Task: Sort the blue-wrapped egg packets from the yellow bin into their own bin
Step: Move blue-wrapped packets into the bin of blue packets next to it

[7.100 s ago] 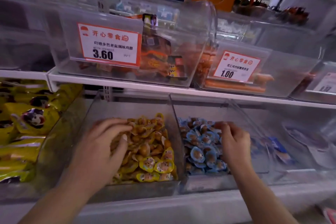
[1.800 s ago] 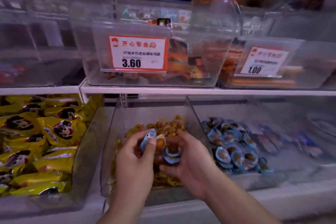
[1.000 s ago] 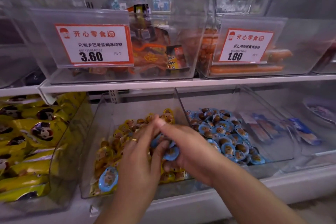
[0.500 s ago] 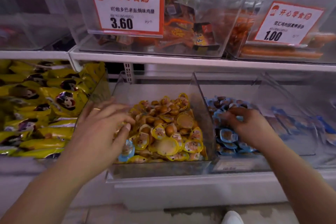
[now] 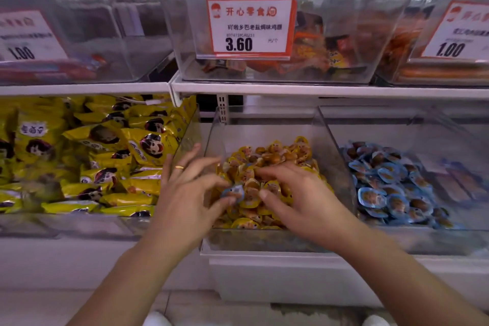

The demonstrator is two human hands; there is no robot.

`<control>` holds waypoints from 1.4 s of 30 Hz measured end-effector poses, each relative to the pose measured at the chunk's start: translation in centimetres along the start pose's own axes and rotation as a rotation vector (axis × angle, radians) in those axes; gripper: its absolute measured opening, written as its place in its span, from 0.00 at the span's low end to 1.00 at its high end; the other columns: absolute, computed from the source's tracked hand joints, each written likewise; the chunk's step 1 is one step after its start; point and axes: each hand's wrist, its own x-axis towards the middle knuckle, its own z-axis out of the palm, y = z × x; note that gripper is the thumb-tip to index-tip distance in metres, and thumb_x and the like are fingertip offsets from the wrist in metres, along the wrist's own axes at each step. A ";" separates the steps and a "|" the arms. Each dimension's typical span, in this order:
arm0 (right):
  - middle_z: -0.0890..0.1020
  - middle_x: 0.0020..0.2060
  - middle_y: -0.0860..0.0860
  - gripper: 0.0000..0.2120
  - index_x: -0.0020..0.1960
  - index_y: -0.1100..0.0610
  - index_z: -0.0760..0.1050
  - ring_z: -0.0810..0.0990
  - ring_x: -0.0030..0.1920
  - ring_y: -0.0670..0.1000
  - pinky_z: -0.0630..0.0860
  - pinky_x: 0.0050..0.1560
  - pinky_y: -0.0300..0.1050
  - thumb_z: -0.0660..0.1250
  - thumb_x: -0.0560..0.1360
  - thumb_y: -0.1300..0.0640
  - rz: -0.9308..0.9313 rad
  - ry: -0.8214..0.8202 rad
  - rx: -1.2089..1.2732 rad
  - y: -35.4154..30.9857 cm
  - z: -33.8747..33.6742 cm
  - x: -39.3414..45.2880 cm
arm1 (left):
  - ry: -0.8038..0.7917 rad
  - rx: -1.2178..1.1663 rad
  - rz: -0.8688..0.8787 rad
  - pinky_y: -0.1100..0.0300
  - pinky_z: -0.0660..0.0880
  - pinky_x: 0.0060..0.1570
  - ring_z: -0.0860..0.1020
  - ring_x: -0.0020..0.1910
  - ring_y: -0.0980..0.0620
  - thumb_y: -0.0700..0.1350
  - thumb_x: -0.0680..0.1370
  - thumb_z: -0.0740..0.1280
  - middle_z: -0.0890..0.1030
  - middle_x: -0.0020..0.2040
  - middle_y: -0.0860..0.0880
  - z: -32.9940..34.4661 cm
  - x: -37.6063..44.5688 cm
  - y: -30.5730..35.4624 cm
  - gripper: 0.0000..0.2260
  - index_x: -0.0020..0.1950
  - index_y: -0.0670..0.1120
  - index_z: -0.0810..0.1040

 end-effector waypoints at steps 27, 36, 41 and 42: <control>0.81 0.30 0.41 0.04 0.45 0.45 0.78 0.78 0.31 0.39 0.69 0.27 0.31 0.66 0.78 0.49 0.484 0.530 0.291 9.3 -4.8 -2.2 | -1.010 0.148 -0.197 0.57 0.72 0.63 0.73 0.67 0.46 0.42 0.78 0.63 0.72 0.72 0.46 11.1 16.4 -1.2 0.23 0.73 0.54 0.69; 0.82 0.35 0.44 0.07 0.53 0.50 0.80 0.79 0.36 0.38 0.71 0.30 0.31 0.66 0.80 0.50 0.536 0.461 0.325 10.0 -4.3 -1.9 | -0.787 0.074 -0.086 0.54 0.76 0.58 0.80 0.53 0.51 0.50 0.75 0.69 0.83 0.55 0.51 13.2 16.5 -3.1 0.05 0.49 0.57 0.81; 0.82 0.36 0.44 0.03 0.50 0.48 0.79 0.80 0.37 0.38 0.71 0.31 0.30 0.67 0.79 0.50 0.526 0.483 0.335 10.1 -4.0 -2.0 | -0.656 0.139 -0.160 0.59 0.75 0.50 0.80 0.51 0.47 0.39 0.74 0.69 0.83 0.52 0.46 13.3 17.1 -4.6 0.05 0.47 0.46 0.84; 0.82 0.35 0.44 0.03 0.50 0.47 0.79 0.80 0.36 0.38 0.71 0.31 0.30 0.67 0.79 0.50 0.521 0.485 0.334 10.1 -4.0 -2.1 | -0.614 0.134 -0.177 0.61 0.75 0.50 0.80 0.52 0.46 0.39 0.74 0.71 0.83 0.52 0.46 13.2 17.3 -4.7 0.05 0.47 0.46 0.85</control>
